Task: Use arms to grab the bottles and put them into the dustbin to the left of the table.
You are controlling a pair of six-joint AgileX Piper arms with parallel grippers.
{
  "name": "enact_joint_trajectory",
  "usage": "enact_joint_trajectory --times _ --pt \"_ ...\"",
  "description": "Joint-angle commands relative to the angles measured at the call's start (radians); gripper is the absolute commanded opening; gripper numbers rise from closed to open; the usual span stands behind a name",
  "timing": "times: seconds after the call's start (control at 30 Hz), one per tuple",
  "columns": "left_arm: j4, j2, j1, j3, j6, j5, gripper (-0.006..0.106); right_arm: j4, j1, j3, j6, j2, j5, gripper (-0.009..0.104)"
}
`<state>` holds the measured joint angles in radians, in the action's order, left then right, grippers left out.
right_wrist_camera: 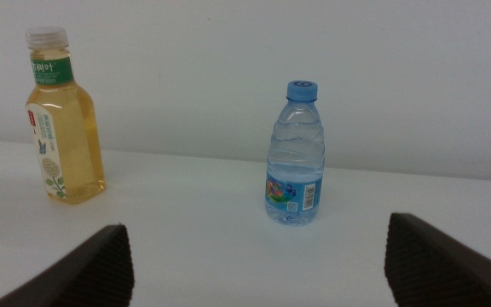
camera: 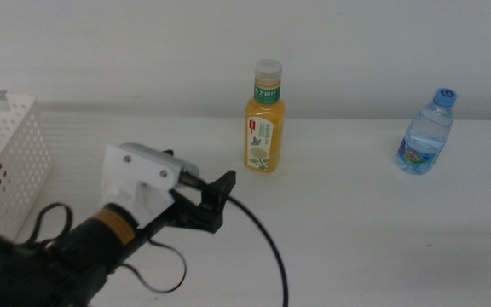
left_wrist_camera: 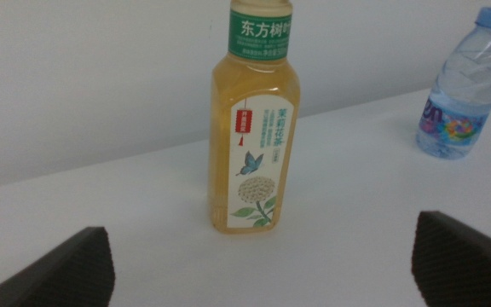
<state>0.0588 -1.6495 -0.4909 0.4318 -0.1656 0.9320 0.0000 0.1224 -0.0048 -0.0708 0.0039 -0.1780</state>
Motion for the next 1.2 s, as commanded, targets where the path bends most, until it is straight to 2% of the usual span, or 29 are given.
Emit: enact_joint_trajectory --times 0.0,0.1,0.27,0.5,0.67,1.17 --pt "0.006 -0.030 -0.008 0.040 -0.026 -0.002 0.094 0.000 -0.002 0.043 -0.002 -0.040 0.007 0.079" --pt "0.030 -0.033 -0.011 0.092 -0.050 -0.112 0.094 0.000 -0.002 0.043 -0.002 -0.040 0.007 0.079" --pt "0.011 -0.033 -0.050 0.160 -0.067 -0.261 0.094 0.000 -0.002 0.043 -0.002 -0.040 0.007 0.079" --pt "-0.145 -0.069 -0.111 0.199 0.015 -0.253 0.094 0.000 -0.002 0.043 -0.002 -0.040 0.007 0.079" --pt "-0.119 -0.140 -0.118 0.244 0.001 -0.192 0.094 0.000 -0.002 0.043 -0.002 -0.040 0.007 0.079" --pt "-0.119 -0.294 -0.118 0.384 0.001 -0.142 0.094 0.000 -0.002 0.043 -0.002 -0.040 0.007 0.079"
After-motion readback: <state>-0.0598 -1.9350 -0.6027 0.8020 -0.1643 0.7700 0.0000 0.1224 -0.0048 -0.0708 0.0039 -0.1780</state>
